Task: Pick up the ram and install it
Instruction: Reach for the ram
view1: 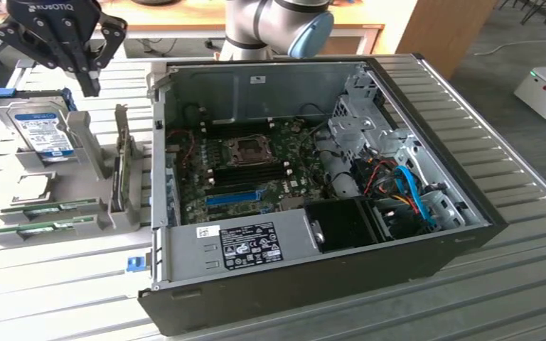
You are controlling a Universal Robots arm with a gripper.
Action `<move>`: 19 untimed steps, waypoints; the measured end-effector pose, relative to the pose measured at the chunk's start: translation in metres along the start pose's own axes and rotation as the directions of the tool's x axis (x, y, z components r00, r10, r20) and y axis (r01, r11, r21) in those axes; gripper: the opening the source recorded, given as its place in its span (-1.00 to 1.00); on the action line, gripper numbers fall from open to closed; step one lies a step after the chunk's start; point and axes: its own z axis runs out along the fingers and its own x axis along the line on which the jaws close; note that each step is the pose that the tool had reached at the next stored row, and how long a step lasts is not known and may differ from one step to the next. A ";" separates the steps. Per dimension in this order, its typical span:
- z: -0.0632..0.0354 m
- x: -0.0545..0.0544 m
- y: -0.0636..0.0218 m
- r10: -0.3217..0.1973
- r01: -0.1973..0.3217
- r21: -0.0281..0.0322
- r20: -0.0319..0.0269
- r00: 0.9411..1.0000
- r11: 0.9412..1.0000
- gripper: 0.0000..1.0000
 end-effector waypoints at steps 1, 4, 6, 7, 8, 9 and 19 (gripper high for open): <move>0.0000 0.001 -0.0001 0.000 0.000 0.000 0.000 1.000 1.000 -0.79; -0.0002 0.006 -0.0004 0.000 0.000 0.000 0.000 1.000 1.000 -0.79; -0.0003 0.009 -0.0007 0.000 0.000 0.000 0.000 1.000 1.000 -0.79; -0.0003 0.011 -0.0008 0.000 0.000 0.000 0.000 1.000 1.000 -0.79; -0.0003 0.012 -0.0009 0.000 0.000 0.000 0.000 1.000 1.000 -0.79; -0.0004 0.014 -0.0010 0.000 0.000 0.000 0.000 1.000 1.000 -0.79; -0.0009 0.032 -0.0024 0.000 0.000 0.000 0.000 1.000 1.000 -0.79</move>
